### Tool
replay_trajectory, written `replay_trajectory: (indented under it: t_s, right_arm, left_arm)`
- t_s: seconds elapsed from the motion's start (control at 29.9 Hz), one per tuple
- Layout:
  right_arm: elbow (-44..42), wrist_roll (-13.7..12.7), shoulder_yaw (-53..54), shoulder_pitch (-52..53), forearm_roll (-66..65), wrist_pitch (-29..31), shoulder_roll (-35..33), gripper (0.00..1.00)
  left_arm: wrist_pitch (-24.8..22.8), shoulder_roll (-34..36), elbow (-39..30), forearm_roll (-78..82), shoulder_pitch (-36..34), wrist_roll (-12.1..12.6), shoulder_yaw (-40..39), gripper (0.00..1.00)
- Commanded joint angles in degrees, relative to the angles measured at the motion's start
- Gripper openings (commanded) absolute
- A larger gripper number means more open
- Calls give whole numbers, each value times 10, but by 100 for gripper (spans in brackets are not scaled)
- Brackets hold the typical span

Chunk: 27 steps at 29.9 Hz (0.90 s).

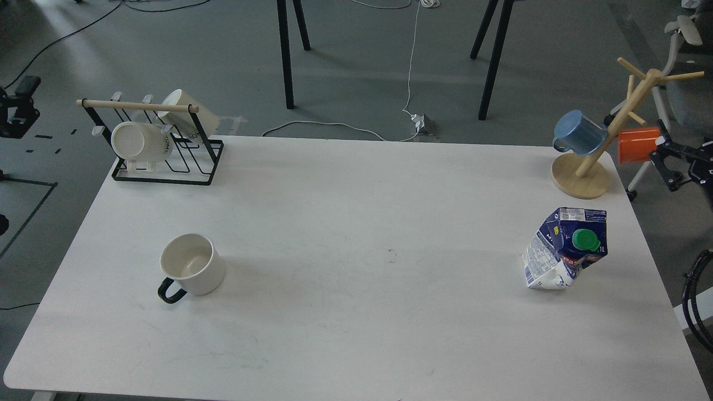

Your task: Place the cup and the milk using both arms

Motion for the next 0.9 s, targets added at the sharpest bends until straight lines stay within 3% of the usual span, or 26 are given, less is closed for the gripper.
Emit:
replay_trajectory:
  t_s: [0.0, 0.13, 0.44, 0.64, 0.87]
  right_arm:
    - [12, 1, 2, -42, 0, 0, -8, 95]
    - [11, 2, 2, -67, 0, 0, -9, 95]
    - [7, 4, 2, -98, 1, 0, -9, 96]
    - [7, 4, 1, -99, 0, 0, -7, 96]
    - [7, 4, -3, -99, 0, 0, -4, 96]
  left_arm:
    - [0, 5, 8, 84, -5, 0, 13, 99]
    - [0, 8, -18, 244, -14, 0, 13, 99]
    - [0, 46, -230, 672, 3, 0, 18, 99]
    - [0, 48, -258, 889, 37, 0, 55, 99]
    - [0, 48, -260, 908, 69, 0, 88, 99]
